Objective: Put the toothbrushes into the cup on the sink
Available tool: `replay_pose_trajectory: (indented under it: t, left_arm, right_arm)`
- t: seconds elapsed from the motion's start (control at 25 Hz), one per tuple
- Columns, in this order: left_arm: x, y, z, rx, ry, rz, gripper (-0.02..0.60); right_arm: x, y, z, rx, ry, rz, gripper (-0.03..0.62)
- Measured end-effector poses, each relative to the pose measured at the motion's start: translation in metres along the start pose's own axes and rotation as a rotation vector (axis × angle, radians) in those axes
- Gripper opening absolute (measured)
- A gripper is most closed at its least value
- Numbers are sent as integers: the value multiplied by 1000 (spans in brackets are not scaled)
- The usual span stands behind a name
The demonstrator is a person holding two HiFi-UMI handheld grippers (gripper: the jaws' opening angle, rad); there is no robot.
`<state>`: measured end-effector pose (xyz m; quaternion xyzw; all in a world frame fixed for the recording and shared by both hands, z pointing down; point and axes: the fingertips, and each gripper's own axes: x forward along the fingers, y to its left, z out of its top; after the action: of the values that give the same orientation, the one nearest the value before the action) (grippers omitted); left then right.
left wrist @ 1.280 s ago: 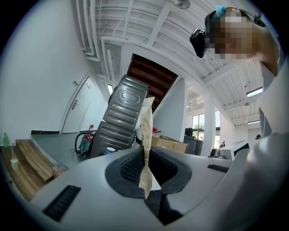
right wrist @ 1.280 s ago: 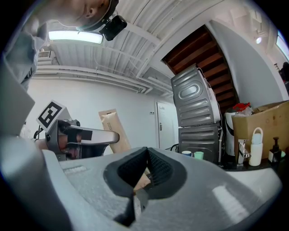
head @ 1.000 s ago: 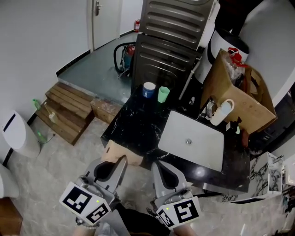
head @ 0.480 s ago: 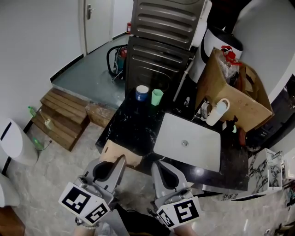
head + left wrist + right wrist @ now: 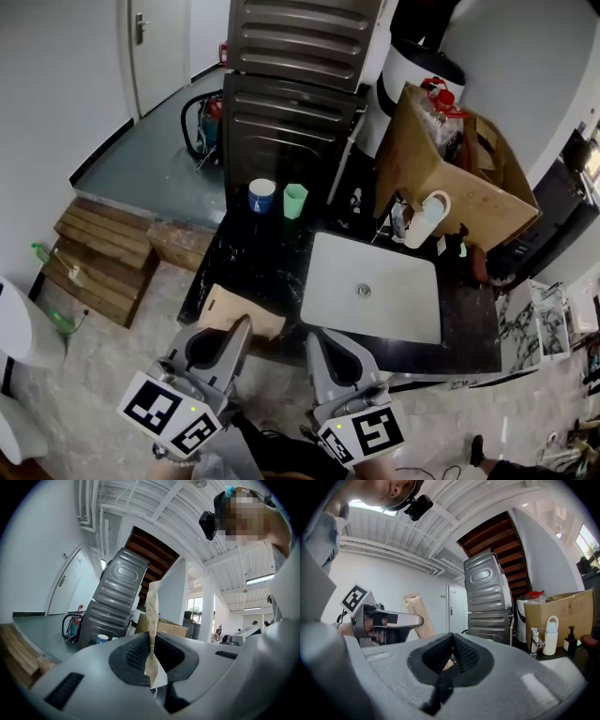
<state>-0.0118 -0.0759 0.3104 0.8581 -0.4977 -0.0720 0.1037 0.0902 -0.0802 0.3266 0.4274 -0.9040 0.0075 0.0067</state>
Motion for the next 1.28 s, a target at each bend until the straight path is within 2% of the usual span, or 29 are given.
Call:
replay_pose_trajectory:
  t: [0.2,0.8,1.28]
  left_arm:
    - [21,29,9,-3,12,-52,28]
    - [57,148,49,-17,24,-164,28]
    - [69,199,54,-15,54,-281,28]
  right_arm:
    - [36,-5,2,2,8,-50,-2]
    - [157,18,19,-9,-1,-164,-2]
    - [209,34,14,-1,-7,-276,-2]
